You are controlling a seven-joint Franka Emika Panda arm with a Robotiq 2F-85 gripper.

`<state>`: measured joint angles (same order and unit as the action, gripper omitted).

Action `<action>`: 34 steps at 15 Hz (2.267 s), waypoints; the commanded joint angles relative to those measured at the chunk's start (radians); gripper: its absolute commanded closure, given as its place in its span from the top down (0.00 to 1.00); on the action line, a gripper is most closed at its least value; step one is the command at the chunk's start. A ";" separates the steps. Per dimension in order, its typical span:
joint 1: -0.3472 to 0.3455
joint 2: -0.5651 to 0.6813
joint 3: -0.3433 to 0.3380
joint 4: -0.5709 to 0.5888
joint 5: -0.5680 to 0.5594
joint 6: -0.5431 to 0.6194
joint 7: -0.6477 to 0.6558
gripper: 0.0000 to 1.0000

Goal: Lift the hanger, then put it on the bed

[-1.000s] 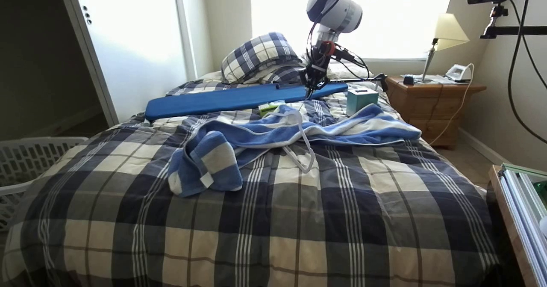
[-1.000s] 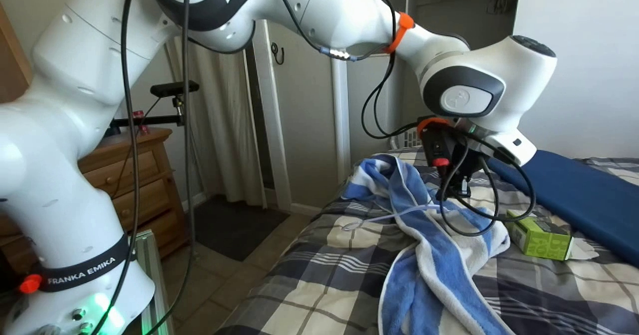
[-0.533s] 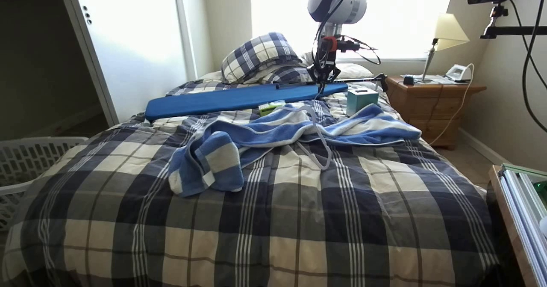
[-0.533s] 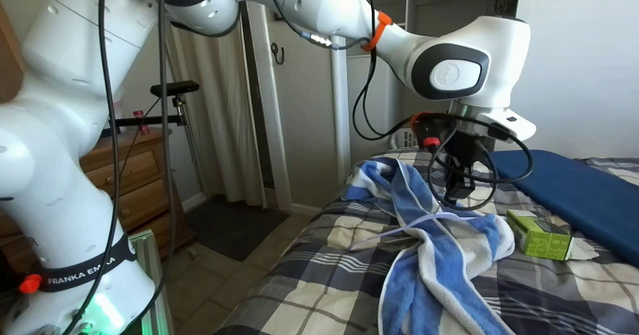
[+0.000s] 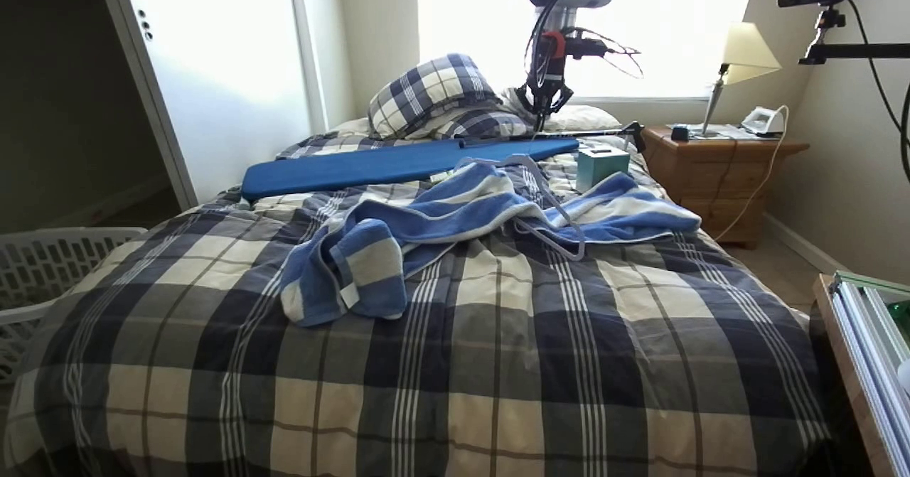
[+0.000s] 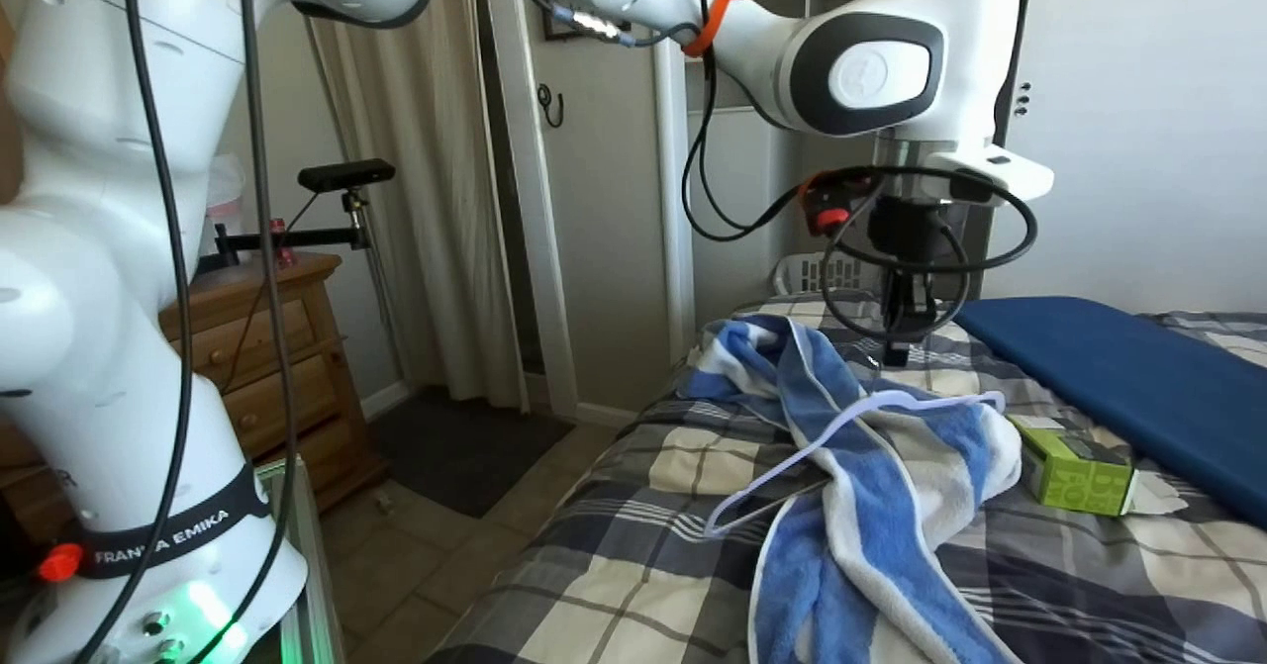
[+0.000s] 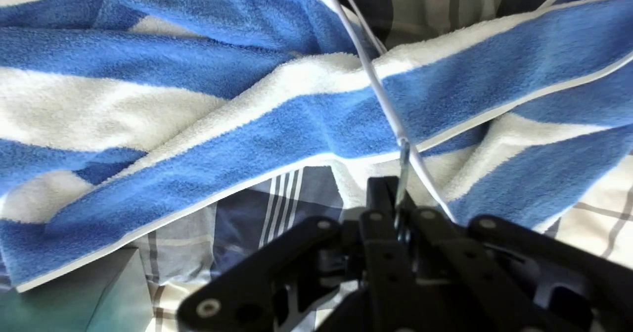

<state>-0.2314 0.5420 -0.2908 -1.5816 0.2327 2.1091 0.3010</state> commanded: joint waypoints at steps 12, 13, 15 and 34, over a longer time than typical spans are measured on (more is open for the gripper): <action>0.145 -0.353 0.070 -0.073 -0.097 -0.088 0.345 0.01; 0.153 -0.372 0.082 -0.065 -0.097 -0.110 0.372 0.01; 0.166 -0.421 0.108 -0.055 -0.087 -0.152 0.409 0.01; 0.213 -0.768 0.372 0.040 -0.153 -0.282 0.828 0.03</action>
<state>-0.0210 -0.2303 0.0836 -1.5485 0.0807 1.8307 1.1275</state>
